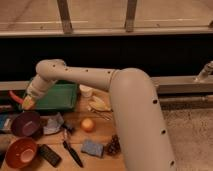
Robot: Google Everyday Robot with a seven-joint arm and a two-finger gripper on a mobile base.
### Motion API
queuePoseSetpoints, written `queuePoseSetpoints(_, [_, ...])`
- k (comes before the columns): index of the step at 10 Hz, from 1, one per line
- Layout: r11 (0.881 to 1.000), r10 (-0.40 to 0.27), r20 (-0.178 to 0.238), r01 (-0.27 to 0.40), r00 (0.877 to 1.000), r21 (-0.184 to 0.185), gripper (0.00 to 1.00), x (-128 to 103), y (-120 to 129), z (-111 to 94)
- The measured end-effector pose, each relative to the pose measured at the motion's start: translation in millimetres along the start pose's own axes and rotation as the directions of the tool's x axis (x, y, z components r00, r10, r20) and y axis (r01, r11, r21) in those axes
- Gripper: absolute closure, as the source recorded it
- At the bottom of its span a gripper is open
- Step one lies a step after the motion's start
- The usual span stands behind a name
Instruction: Place pepper in purple bowl
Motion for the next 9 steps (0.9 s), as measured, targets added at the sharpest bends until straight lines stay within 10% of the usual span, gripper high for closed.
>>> queuePoseSetpoints(9, [0.989, 0.010, 0.026, -0.006, 1.000, -0.147, 0.93, -0.5, 29.1, 59.8])
